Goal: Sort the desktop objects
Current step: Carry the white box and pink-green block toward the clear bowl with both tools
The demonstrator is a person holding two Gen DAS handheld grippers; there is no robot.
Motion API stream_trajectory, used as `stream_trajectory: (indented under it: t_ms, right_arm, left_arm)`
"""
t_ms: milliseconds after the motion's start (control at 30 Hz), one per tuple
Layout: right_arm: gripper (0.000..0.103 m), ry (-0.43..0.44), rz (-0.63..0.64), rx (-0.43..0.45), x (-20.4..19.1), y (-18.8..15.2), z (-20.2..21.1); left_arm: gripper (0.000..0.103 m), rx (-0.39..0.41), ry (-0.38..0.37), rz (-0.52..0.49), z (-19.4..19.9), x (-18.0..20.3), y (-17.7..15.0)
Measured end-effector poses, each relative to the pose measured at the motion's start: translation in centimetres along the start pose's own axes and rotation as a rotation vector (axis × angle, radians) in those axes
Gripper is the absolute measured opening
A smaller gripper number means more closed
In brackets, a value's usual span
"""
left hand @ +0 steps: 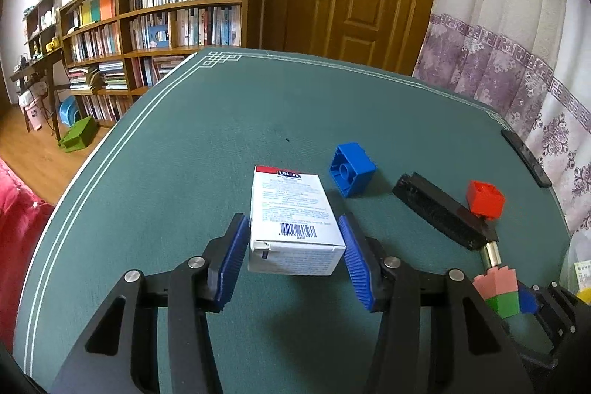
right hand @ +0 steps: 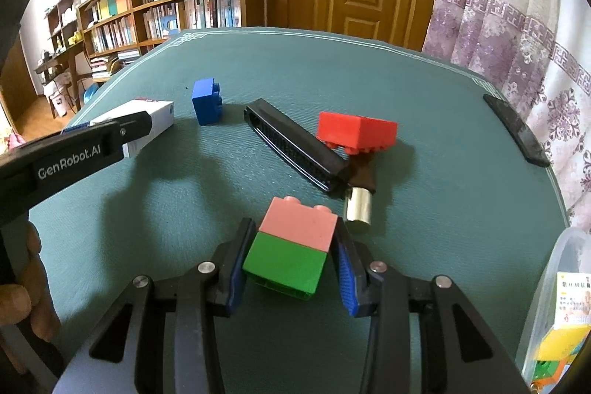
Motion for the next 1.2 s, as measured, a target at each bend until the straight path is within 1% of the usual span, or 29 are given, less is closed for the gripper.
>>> stream_trajectory:
  t_ms: [200,300,467,533,667,733,800,900,1000,1100,1200]
  right_arm:
    - [0.045,0.028,-0.031,-0.002,1.4,-0.9,0.7]
    - [0.045,0.050,-0.044,-0.003,1.9,-1.4,1.0]
    - [0.045,0.064,-0.055,0.005,2.6,-2.2,1.4]
    - [0.045,0.065,-0.058,0.005,2.5,-2.2,1.4]
    - [0.045,0.064,-0.057,0.002,2.3,-2.3,1.3]
    - [0.045,0.057,-0.049,0.001,2.2,-2.3,1.3]
    - [0.045,0.040,-0.040,0.004,2.0,-2.4,1.4]
    - [0.045,-0.010,-0.026,0.023,1.9,-2.4,2.0]
    - [0.045,-0.042,-0.021,0.044,1.9,-2.4,2.6]
    - [0.045,-0.064,-0.021,0.061,2.2,-2.3,3.3]
    - [0.045,-0.085,-0.025,0.082,2.6,-2.5,4.2]
  left_arm:
    - [0.053,-0.031,-0.004,0.006,-0.2,-0.3,-1.6]
    - [0.053,-0.045,0.005,0.007,-0.5,-0.4,-2.0]
    - [0.053,-0.070,0.006,0.018,-1.1,-0.4,-2.1]
    - [0.056,-0.087,0.005,0.025,-1.6,-0.5,-2.1]
    - [0.061,-0.082,0.009,0.026,-1.9,-0.4,-1.8]
    - [0.061,-0.080,0.014,0.018,-2.2,-0.3,-1.7]
    - [0.053,-0.070,0.008,0.016,-2.0,-0.4,-1.6]
    - [0.053,-0.057,0.008,0.013,-1.6,-0.4,-1.6]
    - [0.052,-0.027,0.016,0.003,-0.6,0.0,-1.6]
    - [0.052,0.003,0.023,-0.017,0.6,0.8,-1.7]
    - [0.052,0.017,0.014,-0.031,1.5,1.6,-2.0]
Point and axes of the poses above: each gripper's, at about its wrist camera, not at the fingertips, and z roughly against the way its jaws point, x to its right, y to its top, the point moved 5 cm from there along -z, roughly the way its jaws point, and after that the axes turned 14 degrees about -x, right-handed, at the moved point
